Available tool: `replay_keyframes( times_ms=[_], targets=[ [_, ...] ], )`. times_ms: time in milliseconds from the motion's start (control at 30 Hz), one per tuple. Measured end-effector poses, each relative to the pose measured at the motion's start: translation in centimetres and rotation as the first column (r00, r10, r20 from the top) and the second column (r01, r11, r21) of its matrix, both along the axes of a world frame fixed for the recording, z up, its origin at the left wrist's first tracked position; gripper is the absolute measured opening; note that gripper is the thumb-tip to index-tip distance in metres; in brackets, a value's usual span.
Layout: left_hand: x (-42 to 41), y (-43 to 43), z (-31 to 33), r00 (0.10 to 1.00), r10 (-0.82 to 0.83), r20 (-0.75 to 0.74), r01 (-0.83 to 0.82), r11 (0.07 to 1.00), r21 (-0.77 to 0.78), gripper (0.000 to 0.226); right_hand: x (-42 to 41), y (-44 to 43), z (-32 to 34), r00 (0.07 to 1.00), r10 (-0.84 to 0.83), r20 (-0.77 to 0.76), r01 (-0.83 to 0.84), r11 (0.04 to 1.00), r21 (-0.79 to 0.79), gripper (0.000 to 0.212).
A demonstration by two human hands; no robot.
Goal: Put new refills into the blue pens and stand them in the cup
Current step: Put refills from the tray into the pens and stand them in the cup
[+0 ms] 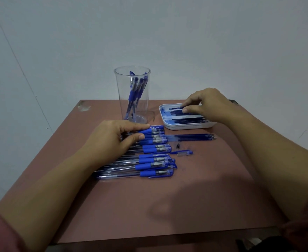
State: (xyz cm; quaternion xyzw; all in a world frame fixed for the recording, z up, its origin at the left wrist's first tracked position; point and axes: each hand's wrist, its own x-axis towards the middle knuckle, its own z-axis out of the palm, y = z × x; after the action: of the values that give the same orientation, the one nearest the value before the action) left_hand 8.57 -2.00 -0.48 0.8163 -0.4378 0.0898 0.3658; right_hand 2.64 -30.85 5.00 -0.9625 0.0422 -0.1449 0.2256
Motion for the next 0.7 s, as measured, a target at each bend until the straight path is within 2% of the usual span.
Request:
replay_keyframes(
  times_ms=[233, 367, 533, 700],
  targets=[
    [-0.2, -0.1, 0.1, 1.0, -0.007, 0.0, 0.007, 1.0, -0.029, 0.036, -5.3, 3.7, -0.7, 0.985, 0.122, 0.122, -0.127, 0.991, 0.032, 0.012],
    [-0.4, -0.1, 0.0, 1.0, -0.012, -0.014, 0.011, 0.999, -0.04, 0.034, -5.5, 3.9, -2.3, 0.972, 0.135, 0.191, -0.158, 0.981, 0.109, 0.012],
    [-0.3, -0.1, 0.0, 0.999, -0.019, -0.03, 0.018, 0.999, -0.035, 0.031, -5.2, 4.5, -3.3, 0.96, 0.179, 0.218, -0.204, 0.974, 0.097, 0.021],
    [-0.4, -0.2, 0.1, 0.998, -0.047, -0.029, 0.046, 0.998, -0.051, 0.032, -5.0, 4.6, -3.6, 0.949, 0.195, 0.249, -0.228, 0.967, 0.111, 0.021]
  ],
)
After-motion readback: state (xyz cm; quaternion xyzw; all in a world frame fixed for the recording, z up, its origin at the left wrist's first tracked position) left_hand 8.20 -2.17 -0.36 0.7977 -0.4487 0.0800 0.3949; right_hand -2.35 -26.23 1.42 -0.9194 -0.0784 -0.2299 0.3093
